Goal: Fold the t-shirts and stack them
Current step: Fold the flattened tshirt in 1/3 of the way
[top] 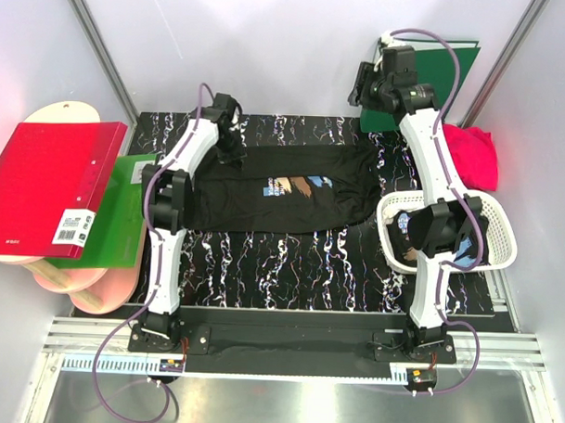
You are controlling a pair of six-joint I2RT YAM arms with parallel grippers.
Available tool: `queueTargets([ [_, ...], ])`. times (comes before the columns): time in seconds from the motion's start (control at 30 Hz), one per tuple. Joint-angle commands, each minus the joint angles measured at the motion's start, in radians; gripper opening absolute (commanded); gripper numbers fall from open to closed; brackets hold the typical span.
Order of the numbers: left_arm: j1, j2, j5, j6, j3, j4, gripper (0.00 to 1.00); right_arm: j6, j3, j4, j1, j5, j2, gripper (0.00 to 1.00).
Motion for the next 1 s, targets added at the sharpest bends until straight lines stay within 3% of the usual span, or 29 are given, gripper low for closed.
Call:
queueTargets([
  [0.0,-0.023,-0.008,-0.181,0.123,0.021,-0.03,0.0,-0.025,-0.057,-0.024,0.002,-0.006,-0.035,0.59],
  [0.4,-0.031,0.115,-0.349,0.251,0.093,-0.036,0.0,-0.027,-0.114,-0.033,-0.007,-0.045,-0.061,0.59],
  [0.67,-0.022,0.164,-0.393,0.241,0.116,-0.043,0.0,-0.025,-0.192,-0.048,-0.009,-0.059,-0.109,0.59],
  [0.97,0.049,0.179,-0.519,0.237,0.125,-0.073,0.0,0.011,-0.264,-0.199,-0.01,-0.114,-0.118,0.62],
])
